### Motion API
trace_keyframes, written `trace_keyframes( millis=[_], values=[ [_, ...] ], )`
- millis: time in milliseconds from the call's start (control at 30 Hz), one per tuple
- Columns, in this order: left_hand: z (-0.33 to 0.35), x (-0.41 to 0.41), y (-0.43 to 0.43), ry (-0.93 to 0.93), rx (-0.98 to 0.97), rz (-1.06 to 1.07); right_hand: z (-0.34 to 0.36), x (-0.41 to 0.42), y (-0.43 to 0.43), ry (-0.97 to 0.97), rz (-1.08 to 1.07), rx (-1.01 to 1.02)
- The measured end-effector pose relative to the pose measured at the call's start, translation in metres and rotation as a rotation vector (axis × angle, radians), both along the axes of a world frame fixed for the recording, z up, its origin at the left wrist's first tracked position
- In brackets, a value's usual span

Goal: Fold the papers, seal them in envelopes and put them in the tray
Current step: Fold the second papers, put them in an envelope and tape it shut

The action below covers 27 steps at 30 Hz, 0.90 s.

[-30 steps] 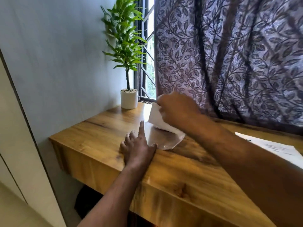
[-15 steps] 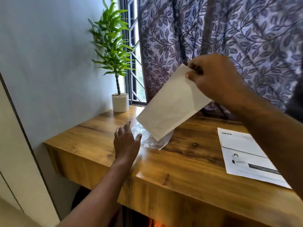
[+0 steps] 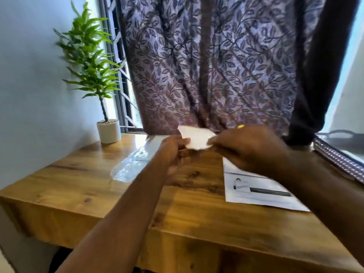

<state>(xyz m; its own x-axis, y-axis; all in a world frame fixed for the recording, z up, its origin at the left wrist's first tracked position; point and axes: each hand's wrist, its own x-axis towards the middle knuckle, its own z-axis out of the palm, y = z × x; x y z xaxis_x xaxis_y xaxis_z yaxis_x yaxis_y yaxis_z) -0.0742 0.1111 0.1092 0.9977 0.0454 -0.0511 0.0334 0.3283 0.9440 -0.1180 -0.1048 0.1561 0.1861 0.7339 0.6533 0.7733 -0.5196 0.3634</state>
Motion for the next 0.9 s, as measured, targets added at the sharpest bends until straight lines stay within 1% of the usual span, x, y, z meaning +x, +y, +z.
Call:
trace_keyframes(
  millis=[33,100,133,200,233,300,367,467,533,567,633,667,733,833,900],
  values=[
    [0.0,0.006,-0.005,-0.01,0.107,0.025,-0.008,-0.004,-0.005,0.079,0.009,-0.02],
    [-0.002,0.016,-0.025,-0.034,0.338,0.016,-0.021,-0.006,-0.024,0.247,0.019,0.033],
    [-0.001,0.017,-0.028,-0.044,0.407,0.009,-0.026,-0.003,-0.029,0.277,0.019,0.087],
    [0.001,0.02,-0.038,-0.086,0.461,-0.033,-0.032,0.013,-0.044,0.239,-0.024,0.251],
    [0.003,0.022,-0.043,-0.12,0.505,-0.045,-0.036,0.025,-0.054,0.225,-0.072,0.364],
    [0.005,0.026,-0.048,-0.188,0.626,-0.086,-0.041,0.048,-0.069,0.313,-0.24,0.549],
    [0.009,0.028,-0.049,-0.233,0.747,-0.182,-0.05,0.068,-0.078,0.473,-0.4,0.561],
    [0.014,0.039,-0.051,-0.323,0.98,-0.296,-0.063,0.092,-0.083,0.689,-0.496,0.581],
    [0.016,0.051,-0.056,-0.382,1.185,-0.293,-0.071,0.103,-0.091,0.791,-0.487,0.678],
    [0.014,0.06,-0.06,-0.414,1.318,-0.263,-0.075,0.108,-0.098,0.864,-0.438,0.736],
    [0.007,0.074,-0.064,-0.425,1.55,-0.126,-0.084,0.114,-0.108,1.062,-0.258,0.856],
    [0.001,0.081,-0.066,-0.412,1.594,-0.051,-0.088,0.116,-0.114,1.15,-0.177,0.902],
    [-0.01,0.088,-0.069,-0.411,1.56,0.046,-0.096,0.117,-0.118,1.273,-0.078,0.949],
    [-0.03,0.101,-0.084,-0.501,1.43,0.121,-0.109,0.125,-0.126,1.355,-0.045,1.007],
    [-0.044,0.108,-0.098,-0.58,1.401,0.15,-0.115,0.132,-0.13,1.367,-0.075,1.01]
  ],
)
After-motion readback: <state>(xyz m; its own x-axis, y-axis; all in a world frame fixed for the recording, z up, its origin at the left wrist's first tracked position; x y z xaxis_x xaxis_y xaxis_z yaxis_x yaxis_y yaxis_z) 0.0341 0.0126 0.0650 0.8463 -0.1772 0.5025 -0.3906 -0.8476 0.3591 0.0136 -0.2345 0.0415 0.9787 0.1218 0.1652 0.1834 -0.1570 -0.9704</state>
